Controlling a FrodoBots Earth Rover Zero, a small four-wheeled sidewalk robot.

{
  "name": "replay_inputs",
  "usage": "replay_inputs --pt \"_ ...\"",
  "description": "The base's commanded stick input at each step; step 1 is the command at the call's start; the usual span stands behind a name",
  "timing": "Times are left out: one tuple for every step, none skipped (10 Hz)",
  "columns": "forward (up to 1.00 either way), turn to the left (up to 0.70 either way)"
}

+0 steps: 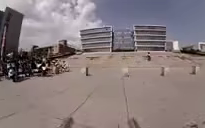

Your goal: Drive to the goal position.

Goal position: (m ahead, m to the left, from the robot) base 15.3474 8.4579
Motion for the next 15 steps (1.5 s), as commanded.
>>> replay_inputs --pt "1.0 0.01" --pt "1.0 0.01" --pt "1.0 0.01" --pt "1.0 0.01" --pt "1.0 0.01" --pt "1.0 0.01" --pt "1.0 0.0" --pt "1.0 0.0" --pt "1.0 -0.41" --pt "1.0 -0.41" --pt "1.0 -0.41" --pt "1.0 -0.41" --pt "1.0 -0.25" --pt "1.0 0.02" --pt "1.0 -0.01"
